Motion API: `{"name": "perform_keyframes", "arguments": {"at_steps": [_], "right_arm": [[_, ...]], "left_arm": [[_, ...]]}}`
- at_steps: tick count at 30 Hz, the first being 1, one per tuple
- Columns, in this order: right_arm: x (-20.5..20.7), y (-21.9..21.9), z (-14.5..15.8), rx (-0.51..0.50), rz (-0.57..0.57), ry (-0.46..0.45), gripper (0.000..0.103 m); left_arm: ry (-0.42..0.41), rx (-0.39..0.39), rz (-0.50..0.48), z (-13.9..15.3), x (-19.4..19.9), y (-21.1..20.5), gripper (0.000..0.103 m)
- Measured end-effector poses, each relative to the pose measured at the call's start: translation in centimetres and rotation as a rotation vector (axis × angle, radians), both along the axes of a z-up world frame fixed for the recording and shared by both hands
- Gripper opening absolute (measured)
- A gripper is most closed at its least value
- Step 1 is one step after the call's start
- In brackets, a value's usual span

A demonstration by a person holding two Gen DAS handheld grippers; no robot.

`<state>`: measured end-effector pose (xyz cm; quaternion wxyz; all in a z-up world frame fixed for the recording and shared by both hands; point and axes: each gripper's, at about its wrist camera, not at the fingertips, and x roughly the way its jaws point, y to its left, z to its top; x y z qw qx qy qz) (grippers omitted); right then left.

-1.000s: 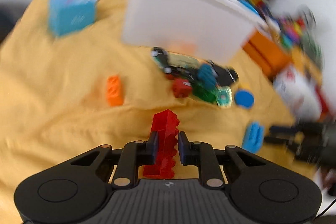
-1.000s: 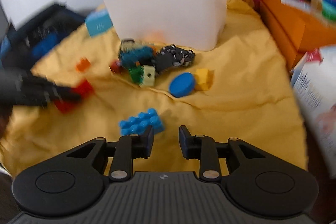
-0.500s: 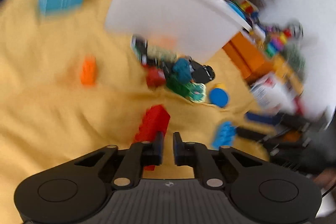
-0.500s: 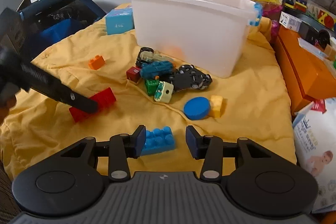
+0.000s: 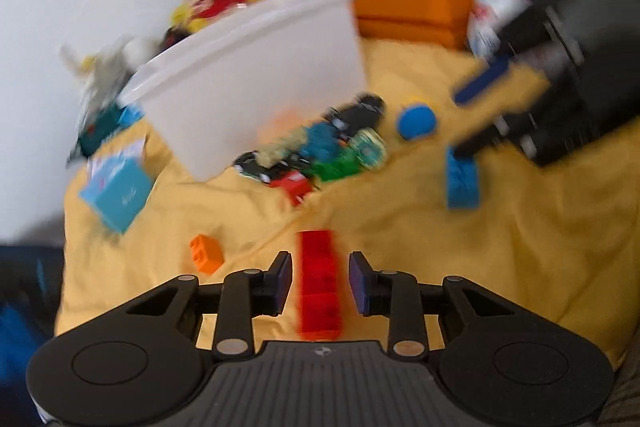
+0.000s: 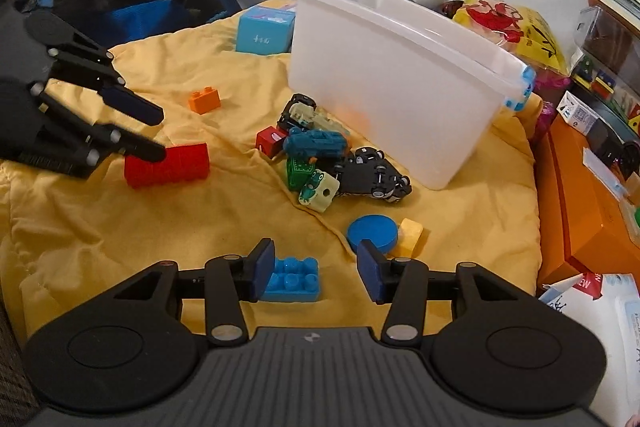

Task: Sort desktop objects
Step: 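Grasp the blue duplo brick with the right tool while the left tool holds the red brick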

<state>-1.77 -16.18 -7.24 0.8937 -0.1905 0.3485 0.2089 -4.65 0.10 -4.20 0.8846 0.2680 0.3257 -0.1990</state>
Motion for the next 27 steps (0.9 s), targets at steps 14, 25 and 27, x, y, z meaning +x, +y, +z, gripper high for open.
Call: {"name": "perform_keyframes", "arguments": {"at_steps": [14, 25, 27], "right_arm": [[0.3, 0.6, -0.4, -0.074, 0.093, -0.003, 0.053], [0.8, 0.8, -1.6, -0.250, 0.435, 0.062, 0.055], [1.9, 0.8, -1.6, -0.254, 0.474, 0.097, 0.052]], "left_arm": [[0.332, -0.357, 0.085, -0.3, 4.8, 4.7, 0.025], [0.423, -0.434, 0.142, -0.1, 4.6, 4.9, 0.048], [0.366, -0.387, 0.096, 0.7, 3.9, 4.6, 0.049]]}}
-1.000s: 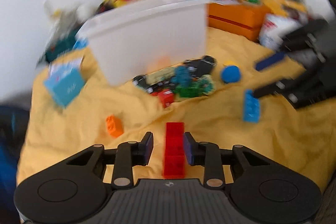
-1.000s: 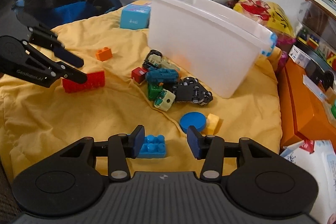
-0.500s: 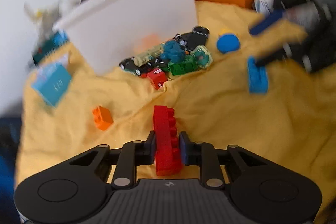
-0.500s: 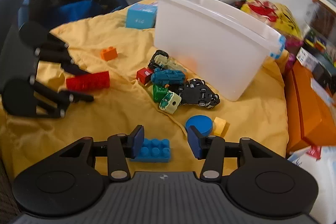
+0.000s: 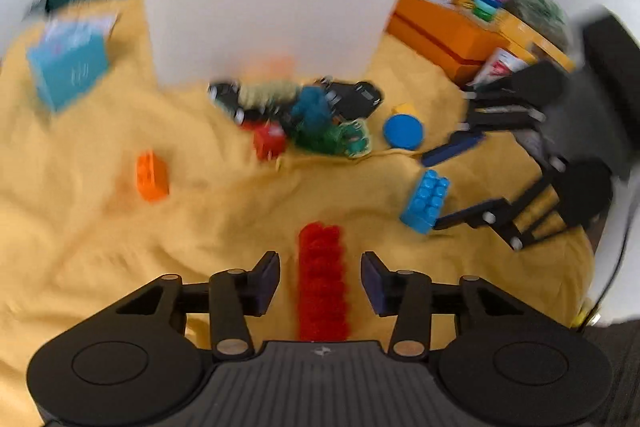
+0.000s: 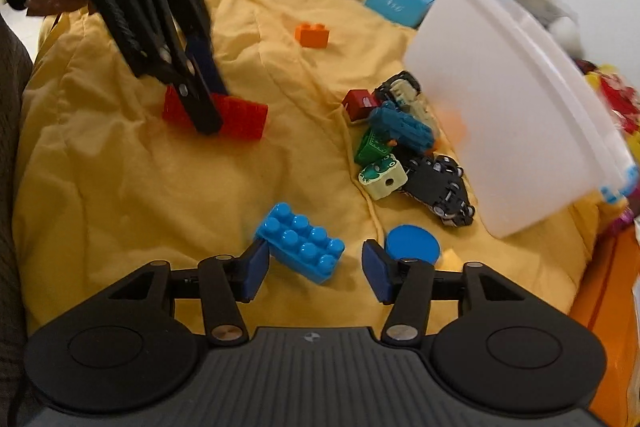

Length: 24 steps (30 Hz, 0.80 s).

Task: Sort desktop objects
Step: 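Grasp the blue duplo brick with the right tool while the left tool holds the red brick, then lift the red and blue bricks up over the white bin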

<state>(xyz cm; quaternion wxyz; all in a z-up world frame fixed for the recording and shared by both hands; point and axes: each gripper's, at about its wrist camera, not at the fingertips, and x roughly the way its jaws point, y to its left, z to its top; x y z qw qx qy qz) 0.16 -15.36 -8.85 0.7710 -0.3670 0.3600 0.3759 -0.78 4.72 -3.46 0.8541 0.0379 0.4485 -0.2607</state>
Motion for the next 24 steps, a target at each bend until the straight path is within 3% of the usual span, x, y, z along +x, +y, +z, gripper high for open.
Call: {"name": "perform_keyframes", "arguments": {"at_steps": [6, 7, 8, 11, 13, 16, 18, 19, 20, 22, 23, 24], "right_arm": [[2.6, 0.7, -0.6, -0.014, 0.129, 0.122, 0.048], [2.9, 0.7, -0.6, 0.002, 0.120, 0.148, 0.035], [3.3, 0.7, -0.5, 0.022, 0.082, 0.194, 0.030], [3.0, 0.6, -0.4, 0.053, -0.047, 0.227, 0.029], [2.8, 0.3, -0.4, 0.099, -0.200, 0.253, 0.029], [2.5, -0.9, -0.5, 0.252, -0.488, 0.289, 0.030], [1.3, -1.1, -0.7, 0.311, -0.542, 0.230, 0.034], [0.6, -0.8, -0.9, 0.305, -0.547, 0.180, 0.044], [-0.1, -0.6, -1.3, 0.282, -0.556, 0.135, 0.048], [-1.0, -0.4, -1.8, 0.269, -0.555, 0.069, 0.046], [-1.4, -0.4, -2.1, 0.282, -0.569, 0.052, 0.046], [-1.5, -0.6, -2.2, 0.303, -0.587, 0.048, 0.046]], "left_arm": [[-0.032, 0.060, 0.008, -0.1, -1.0, -1.0, 0.049], [-0.037, 0.064, 0.021, -0.2, -1.1, -1.0, 0.049], [-0.040, 0.062, 0.034, -0.3, -1.2, -1.0, 0.049], [-0.048, 0.079, 0.045, -0.8, -1.2, -1.1, 0.050], [-0.060, 0.112, 0.046, -1.3, -1.2, -1.5, 0.050], [-0.072, 0.129, 0.030, -1.8, -1.4, -1.9, 0.050], [-0.072, 0.134, 0.011, -2.2, -1.4, -2.0, 0.048], [-0.071, 0.142, 0.003, -2.4, -1.5, -2.1, 0.047], [-0.075, 0.149, -0.004, -2.6, -1.5, -2.2, 0.046], [-0.090, 0.143, -0.012, -2.6, -1.7, -2.1, 0.037], [-0.094, 0.137, -0.012, -2.6, -1.8, -2.1, 0.027], [-0.093, 0.130, -0.010, -2.5, -1.7, -2.0, 0.027]]}}
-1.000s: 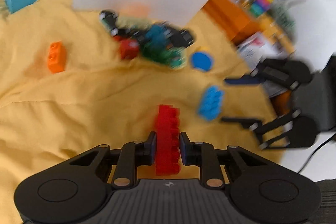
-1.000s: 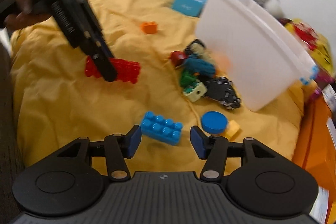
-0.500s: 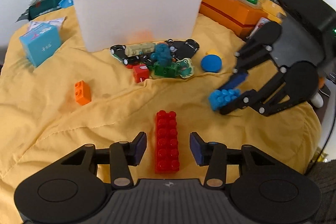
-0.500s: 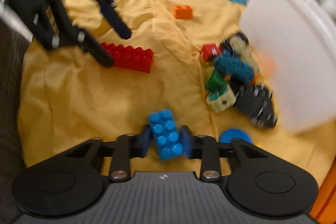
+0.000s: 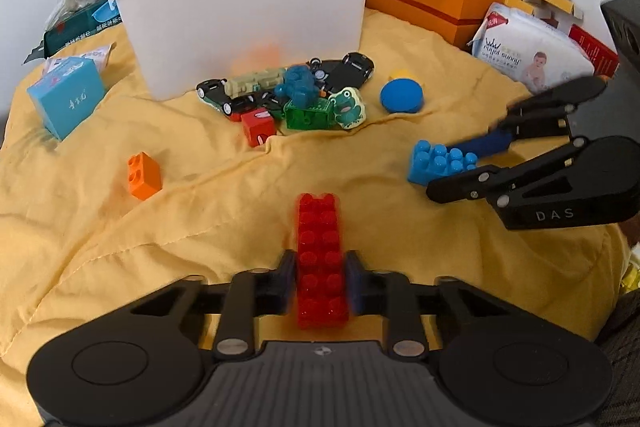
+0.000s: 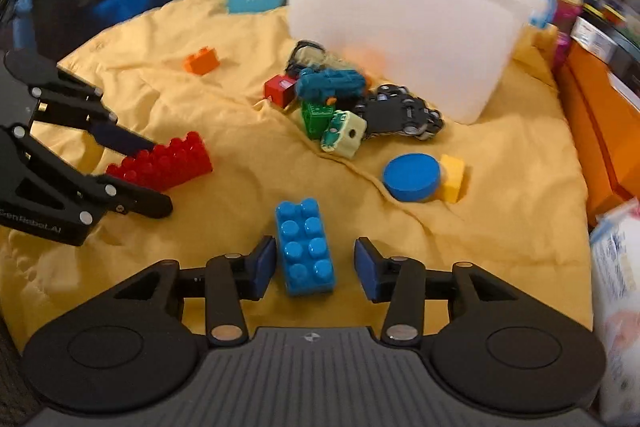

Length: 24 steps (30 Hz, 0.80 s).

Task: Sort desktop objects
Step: 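Lift the red and blue bricks up over the white bin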

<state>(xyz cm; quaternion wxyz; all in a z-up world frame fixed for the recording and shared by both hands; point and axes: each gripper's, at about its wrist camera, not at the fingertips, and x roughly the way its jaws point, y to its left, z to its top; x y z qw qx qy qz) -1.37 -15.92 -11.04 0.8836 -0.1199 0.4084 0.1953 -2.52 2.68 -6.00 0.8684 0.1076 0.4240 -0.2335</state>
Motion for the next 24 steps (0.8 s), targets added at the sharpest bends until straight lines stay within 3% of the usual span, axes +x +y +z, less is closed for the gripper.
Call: {"name": "perform_keyframes", "arguments": {"at_steps": [2, 5, 10, 15, 19, 24], "right_arm": [[-0.1, -0.6, 0.0, 0.062, -0.032, 0.009, 0.028], [-0.1, -0.5, 0.2, 0.068, -0.071, 0.007, 0.027], [-0.4, -1.1, 2.2, 0.084, -0.078, 0.013, 0.027], [1.7, -2.5, 7.2, 0.096, -0.092, -0.121, 0.027], [4.7, -3.3, 11.4, 0.125, -0.099, -0.253, 0.027], [10.0, -3.1, 15.3, 0.160, -0.155, -0.366, 0.027]], "left_arm": [[-0.005, -0.011, -0.002, 0.2, 0.0, 0.0, 0.027], [-0.033, -0.020, 0.003, 1.3, 0.0, 0.1, 0.027], [-0.162, -0.062, 0.027, 6.2, 1.3, 0.9, 0.027], [-0.318, -0.076, 0.038, 11.8, 4.8, 1.2, 0.027], [-0.394, -0.099, 0.054, 15.6, 8.8, 0.6, 0.027], [-0.443, -0.085, 0.116, 17.4, 14.2, -0.6, 0.027]]}}
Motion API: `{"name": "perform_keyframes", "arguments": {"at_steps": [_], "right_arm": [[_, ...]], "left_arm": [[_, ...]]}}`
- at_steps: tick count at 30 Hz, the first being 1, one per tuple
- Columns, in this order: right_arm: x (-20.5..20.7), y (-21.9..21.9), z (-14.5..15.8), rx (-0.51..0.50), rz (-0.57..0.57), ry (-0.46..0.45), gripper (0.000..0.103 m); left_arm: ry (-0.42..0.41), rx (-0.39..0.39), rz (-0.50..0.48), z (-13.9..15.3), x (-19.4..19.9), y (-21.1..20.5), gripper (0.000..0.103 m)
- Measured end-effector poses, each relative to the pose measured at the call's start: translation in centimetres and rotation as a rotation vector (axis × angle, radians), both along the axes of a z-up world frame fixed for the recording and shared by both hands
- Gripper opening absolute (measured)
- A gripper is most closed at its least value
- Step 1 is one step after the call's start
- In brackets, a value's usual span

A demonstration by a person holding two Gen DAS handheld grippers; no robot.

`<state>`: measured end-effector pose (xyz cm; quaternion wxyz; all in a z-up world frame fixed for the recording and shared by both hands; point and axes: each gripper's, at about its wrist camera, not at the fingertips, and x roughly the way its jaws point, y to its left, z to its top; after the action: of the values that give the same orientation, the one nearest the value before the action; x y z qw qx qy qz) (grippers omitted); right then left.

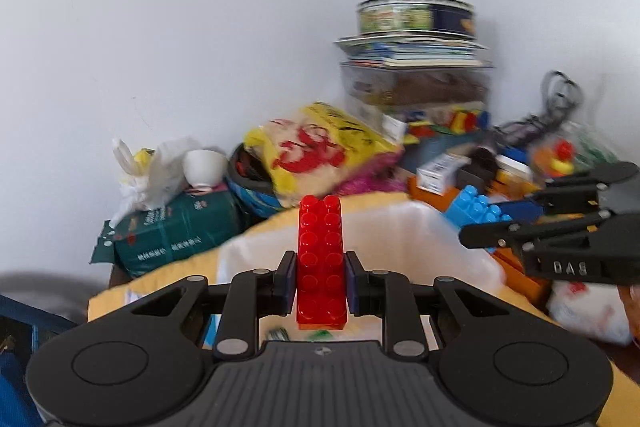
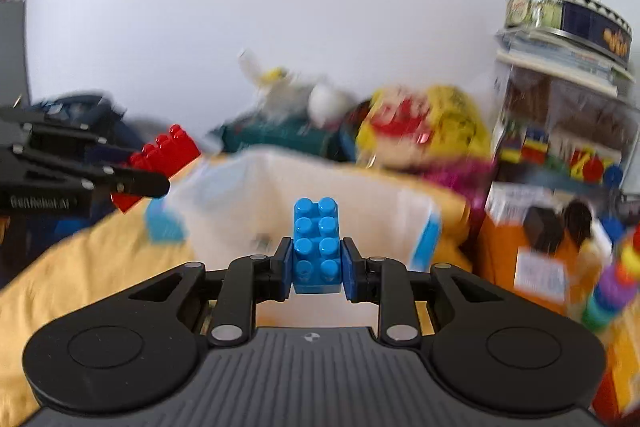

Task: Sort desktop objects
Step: 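Lift the red and blue bricks up over the white bin, then open both tools to drop the red and blue bricks into the bin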

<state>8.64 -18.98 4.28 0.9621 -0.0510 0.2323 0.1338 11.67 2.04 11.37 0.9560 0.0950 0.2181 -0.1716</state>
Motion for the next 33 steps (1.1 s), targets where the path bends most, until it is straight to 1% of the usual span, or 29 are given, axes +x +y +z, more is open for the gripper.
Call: {"name": "perform_keyframes", "arguments": {"at_steps": [3, 5, 8, 10, 11, 12, 13, 14, 16, 19, 20, 21, 23, 24, 25, 26, 28, 33], "right_arm": [[3.3, 0.7, 0.5, -0.007, -0.041, -0.015, 0.027], [5.3, 1.0, 0.0, -0.005, -0.069, 0.015, 0.027], [7.4, 1.8, -1.8, -0.041, -0.103, 0.070, 0.027], [8.0, 2.3, -3.2, -0.060, -0.105, 0.099, 0.027], [8.1, 2.4, -3.8, -0.073, -0.109, 0.112, 0.028], [8.3, 2.5, -4.2, -0.079, -0.110, 0.122, 0.029], [8.4, 2.5, -4.5, -0.080, -0.105, 0.132, 0.033], [8.4, 2.5, -4.7, -0.081, -0.101, 0.146, 0.033], [8.0, 2.5, -4.7, -0.071, -0.094, 0.146, 0.033], [7.3, 2.3, -4.0, -0.065, -0.091, 0.125, 0.034], [6.9, 2.3, -3.6, -0.059, -0.089, 0.111, 0.035], [6.5, 2.2, -3.1, -0.054, -0.084, 0.098, 0.035], [5.7, 2.2, -2.3, -0.043, -0.073, 0.074, 0.040], [5.2, 2.1, -1.9, -0.033, -0.065, 0.059, 0.042], [4.6, 2.1, -1.6, -0.024, -0.053, 0.048, 0.047], [3.8, 2.0, -1.2, -0.013, -0.040, 0.037, 0.049], [2.5, 2.0, -0.9, 0.004, -0.016, 0.023, 0.049], [-0.6, 2.3, -1.4, 0.014, 0.031, 0.022, 0.050]], "left_arm": [[0.023, 0.040, 0.051, -1.0, 3.5, -0.9, 0.027], [0.053, 0.077, 0.081, -2.4, 5.3, -1.4, 0.027], [0.098, 0.127, 0.104, -4.6, 7.0, -1.8, 0.028], [0.121, 0.134, 0.116, -5.5, 7.3, -2.0, 0.030], [0.123, 0.126, 0.116, -5.8, 7.1, -1.9, 0.035], [0.122, 0.111, 0.108, -5.8, 6.8, -1.9, 0.042], [0.113, 0.101, 0.101, -5.6, 6.4, -1.8, 0.046], [0.101, 0.100, 0.096, -5.3, 6.1, -1.6, 0.051], [0.076, 0.107, 0.088, -4.4, 5.3, -1.7, 0.051], [0.026, 0.072, 0.072, -2.4, 3.5, -1.3, 0.053], [0.010, 0.062, 0.069, -1.9, 2.9, -1.3, 0.057], [-0.013, 0.051, 0.061, -1.4, 2.0, -1.2, 0.066], [-0.054, 0.041, 0.048, -0.8, -0.2, -0.9, 0.073], [-0.068, 0.039, 0.042, -0.7, -1.3, -0.7, 0.073], [-0.069, 0.037, 0.030, -0.8, -2.2, -0.6, 0.073], [-0.062, 0.036, 0.019, -1.0, -3.1, -0.5, 0.073], [-0.042, 0.035, 0.016, -1.9, -4.7, -0.2, 0.073], [0.054, 0.000, 0.039, -5.2, -8.0, 0.7, 0.073]]}}
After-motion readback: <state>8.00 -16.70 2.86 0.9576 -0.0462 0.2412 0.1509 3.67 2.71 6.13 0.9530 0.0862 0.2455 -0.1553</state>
